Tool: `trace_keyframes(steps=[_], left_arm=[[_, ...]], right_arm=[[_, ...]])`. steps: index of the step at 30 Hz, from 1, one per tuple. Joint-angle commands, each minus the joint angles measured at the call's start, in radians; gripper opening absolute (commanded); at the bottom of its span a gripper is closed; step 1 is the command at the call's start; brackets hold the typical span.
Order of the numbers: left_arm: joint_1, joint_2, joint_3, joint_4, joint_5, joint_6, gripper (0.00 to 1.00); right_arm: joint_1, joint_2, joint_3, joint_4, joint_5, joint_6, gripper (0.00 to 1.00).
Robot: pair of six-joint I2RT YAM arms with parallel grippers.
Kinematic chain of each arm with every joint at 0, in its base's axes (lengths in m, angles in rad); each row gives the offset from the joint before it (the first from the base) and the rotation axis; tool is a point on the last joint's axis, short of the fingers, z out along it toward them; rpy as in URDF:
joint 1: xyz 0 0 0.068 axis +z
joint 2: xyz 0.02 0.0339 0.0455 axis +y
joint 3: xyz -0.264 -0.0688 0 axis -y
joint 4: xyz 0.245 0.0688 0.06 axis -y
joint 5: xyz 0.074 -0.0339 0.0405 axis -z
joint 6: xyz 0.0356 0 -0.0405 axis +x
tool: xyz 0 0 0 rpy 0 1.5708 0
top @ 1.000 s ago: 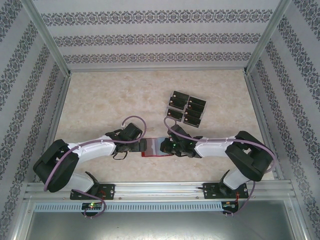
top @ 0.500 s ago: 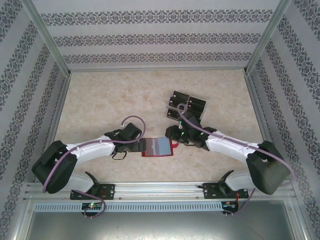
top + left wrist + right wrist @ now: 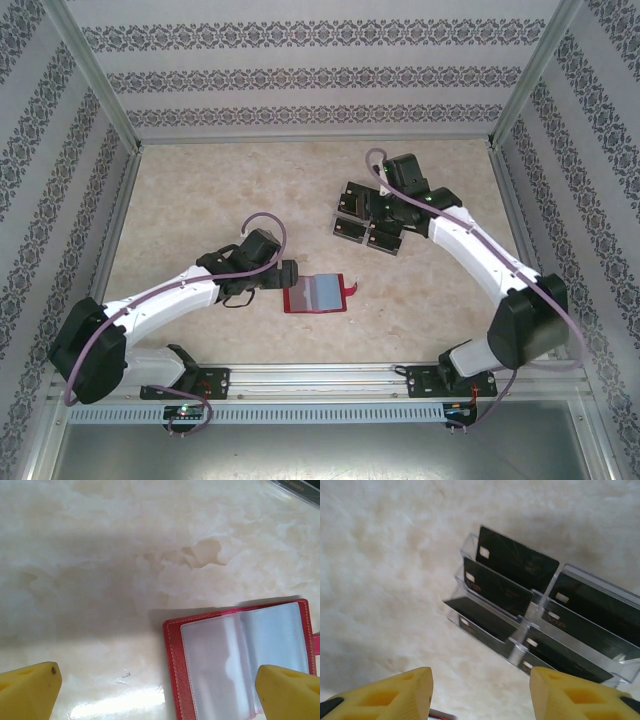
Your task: Put the credit cards into the card holder
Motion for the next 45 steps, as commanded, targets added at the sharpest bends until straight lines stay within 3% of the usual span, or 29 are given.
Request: trace_keyframes(steps=[1, 9, 23, 45], left_arm=[[0.000, -0.013, 0.011, -0.036, 0.013, 0.015, 1.00], [0.000, -0.025, -0.015, -0.021, 0.017, 0.002, 1.00], [0.003, -0.052, -0.057, -0.003, 0.023, -0.028, 1.00], [0.007, -0.061, -0.064, 0.010, 0.032, -0.035, 1.00]], right_arm=[[0.003, 0.065, 0.039, -0.158, 0.046, -0.164, 0.54], [0.088, 0.227, 0.119, -0.145, 0.145, -0.275, 0.51], [0.118, 0.472, 0.354, -0.206, 0.194, -0.352, 0.44], [0.127, 0.555, 0.417, -0.242, 0.237, -0.406, 0.27]])
